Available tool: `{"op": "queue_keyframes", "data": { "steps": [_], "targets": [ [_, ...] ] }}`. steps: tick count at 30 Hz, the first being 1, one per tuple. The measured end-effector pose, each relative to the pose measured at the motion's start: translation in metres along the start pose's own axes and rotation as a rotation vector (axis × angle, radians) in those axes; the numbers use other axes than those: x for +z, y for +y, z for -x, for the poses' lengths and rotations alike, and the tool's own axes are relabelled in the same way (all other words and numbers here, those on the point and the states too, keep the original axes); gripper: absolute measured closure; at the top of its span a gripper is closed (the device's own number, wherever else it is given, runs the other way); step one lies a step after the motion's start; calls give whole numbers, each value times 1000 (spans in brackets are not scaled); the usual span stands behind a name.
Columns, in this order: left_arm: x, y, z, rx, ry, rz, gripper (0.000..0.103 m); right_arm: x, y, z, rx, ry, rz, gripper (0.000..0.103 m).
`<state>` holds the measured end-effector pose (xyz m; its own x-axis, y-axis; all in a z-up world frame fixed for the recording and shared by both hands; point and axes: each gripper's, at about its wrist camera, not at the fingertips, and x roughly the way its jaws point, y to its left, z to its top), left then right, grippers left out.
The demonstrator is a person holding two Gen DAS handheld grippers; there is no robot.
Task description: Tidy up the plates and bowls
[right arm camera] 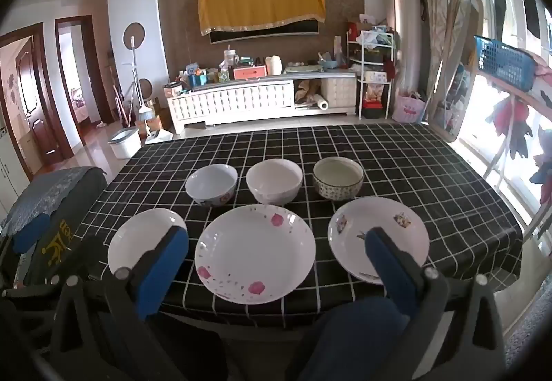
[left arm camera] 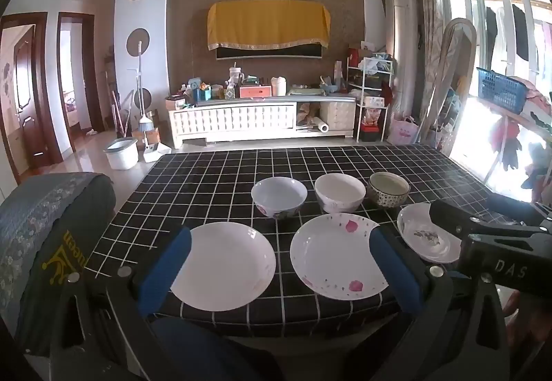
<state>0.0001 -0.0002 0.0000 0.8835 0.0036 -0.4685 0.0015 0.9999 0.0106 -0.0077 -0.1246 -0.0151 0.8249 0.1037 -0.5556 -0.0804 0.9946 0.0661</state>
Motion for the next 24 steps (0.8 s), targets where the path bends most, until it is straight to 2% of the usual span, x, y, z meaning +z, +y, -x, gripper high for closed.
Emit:
{"op": "queue_keyframes", "data": {
  "steps": [8, 24],
  "targets": [
    [0, -5, 3, 19, -9, -7, 1, 0, 0, 0, 1, 6, -1, 0],
    [-2, 1, -1, 2, 4, 7, 1, 1, 3, -2, -5, 9, 3, 0]
  ]
}}
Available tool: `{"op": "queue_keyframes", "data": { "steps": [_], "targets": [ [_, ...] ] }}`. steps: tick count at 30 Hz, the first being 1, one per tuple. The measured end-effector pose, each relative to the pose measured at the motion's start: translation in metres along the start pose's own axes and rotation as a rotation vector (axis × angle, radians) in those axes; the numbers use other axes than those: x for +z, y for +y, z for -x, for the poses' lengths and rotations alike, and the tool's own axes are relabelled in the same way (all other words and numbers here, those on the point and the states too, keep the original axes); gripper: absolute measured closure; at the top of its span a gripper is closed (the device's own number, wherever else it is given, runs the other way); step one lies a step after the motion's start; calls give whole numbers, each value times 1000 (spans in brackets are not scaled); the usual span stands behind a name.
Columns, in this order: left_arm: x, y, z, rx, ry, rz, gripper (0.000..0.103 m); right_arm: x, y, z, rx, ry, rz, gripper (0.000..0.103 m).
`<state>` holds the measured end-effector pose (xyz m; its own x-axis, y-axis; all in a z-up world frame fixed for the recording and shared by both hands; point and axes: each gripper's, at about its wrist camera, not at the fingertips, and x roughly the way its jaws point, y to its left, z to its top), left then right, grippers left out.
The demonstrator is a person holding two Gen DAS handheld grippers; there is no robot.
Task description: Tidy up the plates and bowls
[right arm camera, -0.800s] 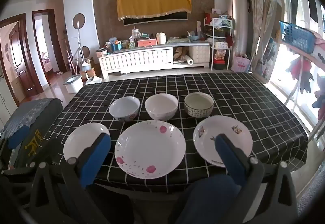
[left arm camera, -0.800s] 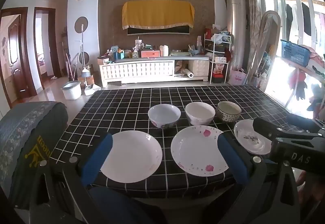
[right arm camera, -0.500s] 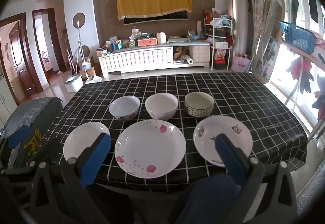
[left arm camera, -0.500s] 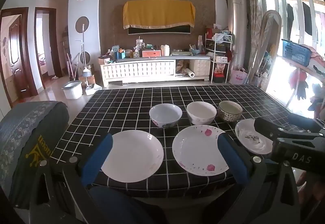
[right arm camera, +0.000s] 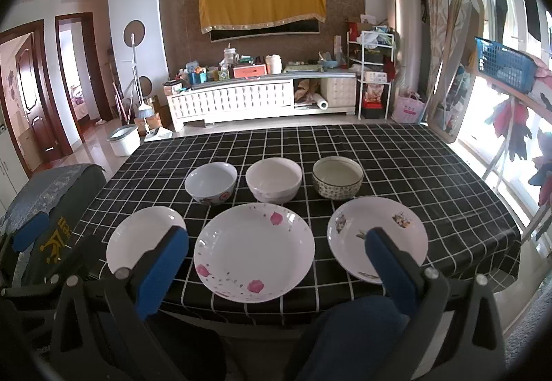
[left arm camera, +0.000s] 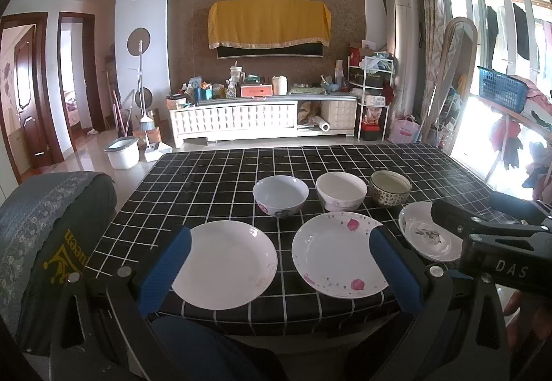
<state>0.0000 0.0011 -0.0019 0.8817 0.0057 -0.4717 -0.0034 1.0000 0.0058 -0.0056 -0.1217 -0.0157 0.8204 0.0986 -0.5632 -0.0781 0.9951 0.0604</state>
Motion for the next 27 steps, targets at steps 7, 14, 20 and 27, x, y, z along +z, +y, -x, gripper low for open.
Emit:
{"op": "queue_keyframes", "data": {
  "steps": [7, 14, 20, 27],
  "targets": [
    [-1, 1, 0, -1, 3, 0, 1, -4, -2, 1, 1, 3, 1, 0],
    [-2, 3, -1, -1, 7, 5, 1, -1, 3, 2, 1, 3, 10, 0],
    [-3, 4, 1, 5, 5, 7, 1, -1, 3, 1, 0, 9, 8, 0],
    [-4, 5, 2, 4, 7, 5, 1, -1, 4, 1, 2, 8, 9, 0]
  ]
}}
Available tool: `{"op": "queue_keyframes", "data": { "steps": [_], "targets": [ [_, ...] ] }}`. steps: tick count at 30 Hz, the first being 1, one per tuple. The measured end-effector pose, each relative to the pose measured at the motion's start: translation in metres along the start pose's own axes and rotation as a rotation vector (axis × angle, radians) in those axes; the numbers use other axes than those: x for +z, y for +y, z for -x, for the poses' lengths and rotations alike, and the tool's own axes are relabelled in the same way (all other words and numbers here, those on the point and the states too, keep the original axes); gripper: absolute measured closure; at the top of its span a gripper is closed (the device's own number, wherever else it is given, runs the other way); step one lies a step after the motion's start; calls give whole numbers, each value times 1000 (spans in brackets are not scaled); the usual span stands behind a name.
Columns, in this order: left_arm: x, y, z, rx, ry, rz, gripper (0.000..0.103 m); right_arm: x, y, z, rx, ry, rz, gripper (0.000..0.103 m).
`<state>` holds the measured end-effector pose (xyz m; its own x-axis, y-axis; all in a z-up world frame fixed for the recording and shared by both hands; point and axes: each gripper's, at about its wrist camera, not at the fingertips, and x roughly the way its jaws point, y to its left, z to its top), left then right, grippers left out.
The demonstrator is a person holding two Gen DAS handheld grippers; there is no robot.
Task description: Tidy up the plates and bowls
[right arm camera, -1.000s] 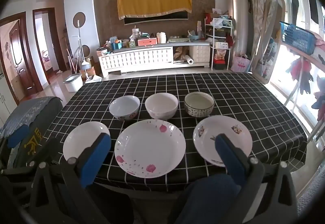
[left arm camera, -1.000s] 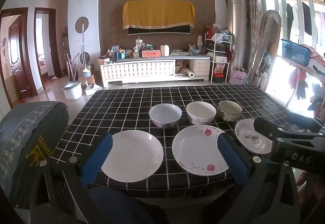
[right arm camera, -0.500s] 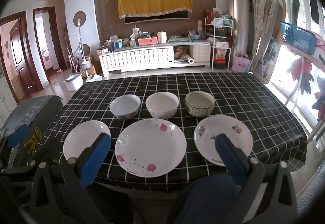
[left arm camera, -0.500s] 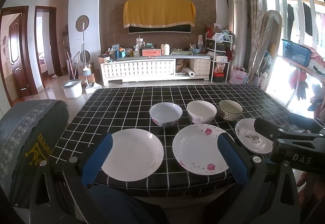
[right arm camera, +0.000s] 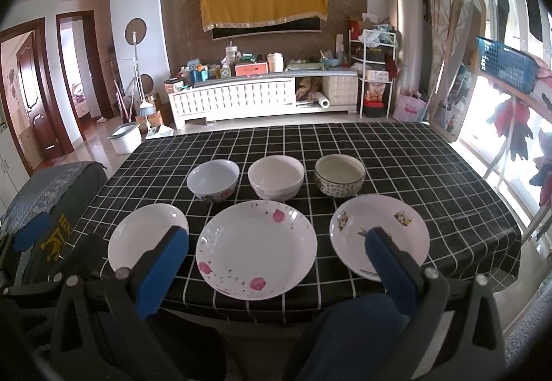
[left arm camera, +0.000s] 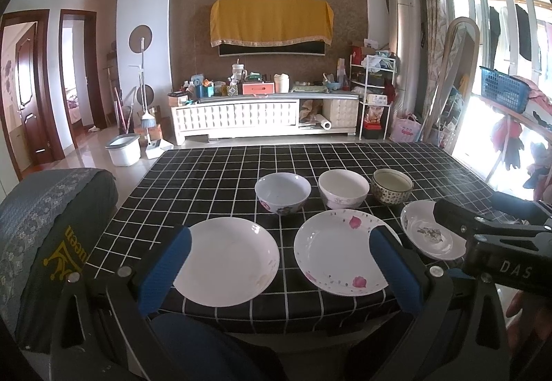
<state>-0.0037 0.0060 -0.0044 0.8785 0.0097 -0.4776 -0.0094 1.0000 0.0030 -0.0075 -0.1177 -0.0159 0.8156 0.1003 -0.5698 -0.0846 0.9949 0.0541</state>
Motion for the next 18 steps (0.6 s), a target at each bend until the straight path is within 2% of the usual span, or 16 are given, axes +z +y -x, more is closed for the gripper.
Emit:
{"op": "queue_keyframes", "data": {
  "steps": [18],
  "targets": [
    [-2, -6, -1, -1, 4, -4, 1, -2, 1, -1, 4, 5, -3, 0]
  ]
}}
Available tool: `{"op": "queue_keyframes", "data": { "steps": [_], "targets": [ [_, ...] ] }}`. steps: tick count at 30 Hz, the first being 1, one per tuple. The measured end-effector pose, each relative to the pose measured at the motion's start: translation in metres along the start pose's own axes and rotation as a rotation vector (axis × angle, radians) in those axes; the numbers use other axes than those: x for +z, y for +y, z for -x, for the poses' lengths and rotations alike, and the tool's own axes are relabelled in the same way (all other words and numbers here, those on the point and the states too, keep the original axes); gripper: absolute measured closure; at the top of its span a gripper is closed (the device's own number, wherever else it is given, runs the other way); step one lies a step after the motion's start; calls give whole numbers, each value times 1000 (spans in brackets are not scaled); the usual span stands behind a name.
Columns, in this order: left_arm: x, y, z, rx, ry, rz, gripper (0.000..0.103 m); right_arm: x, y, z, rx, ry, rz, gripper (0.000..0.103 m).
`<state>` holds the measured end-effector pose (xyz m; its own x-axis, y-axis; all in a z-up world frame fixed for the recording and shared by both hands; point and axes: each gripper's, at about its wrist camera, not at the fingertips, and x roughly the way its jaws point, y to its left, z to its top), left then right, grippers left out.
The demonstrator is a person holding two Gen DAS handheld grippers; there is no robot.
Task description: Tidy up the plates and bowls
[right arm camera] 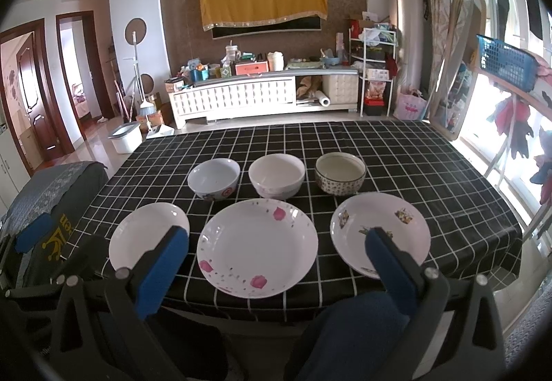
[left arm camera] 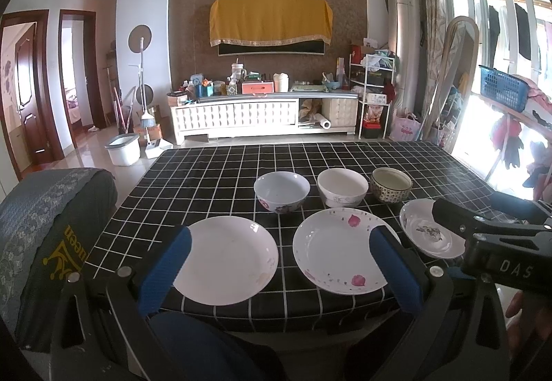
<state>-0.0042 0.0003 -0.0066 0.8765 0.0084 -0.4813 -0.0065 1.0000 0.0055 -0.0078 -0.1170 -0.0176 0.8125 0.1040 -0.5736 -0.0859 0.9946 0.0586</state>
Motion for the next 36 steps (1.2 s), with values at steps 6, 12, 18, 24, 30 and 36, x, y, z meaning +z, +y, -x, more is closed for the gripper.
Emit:
{"op": "queue_keyframes", "data": {
  "steps": [6, 12, 18, 24, 30, 36],
  "targets": [
    [0, -1, 0, 5, -2, -3, 1, 0, 0, 0, 1, 2, 1, 0],
    [0, 0, 0, 9, 0, -3, 1, -1, 0, 1, 3, 3, 1, 0],
    [1, 3, -1, 14, -3, 0, 1, -2, 2, 0, 6, 11, 5, 0],
    [4, 7, 0, 21, -3, 9, 1, -3, 4, 0, 8, 12, 13, 0],
    [12, 20, -9, 46, 48, 19, 1, 8, 8, 1, 44, 6, 24, 0],
    [25, 52, -19, 98, 56, 49, 1, 36, 40, -4, 29, -42, 149, 0]
  ]
}}
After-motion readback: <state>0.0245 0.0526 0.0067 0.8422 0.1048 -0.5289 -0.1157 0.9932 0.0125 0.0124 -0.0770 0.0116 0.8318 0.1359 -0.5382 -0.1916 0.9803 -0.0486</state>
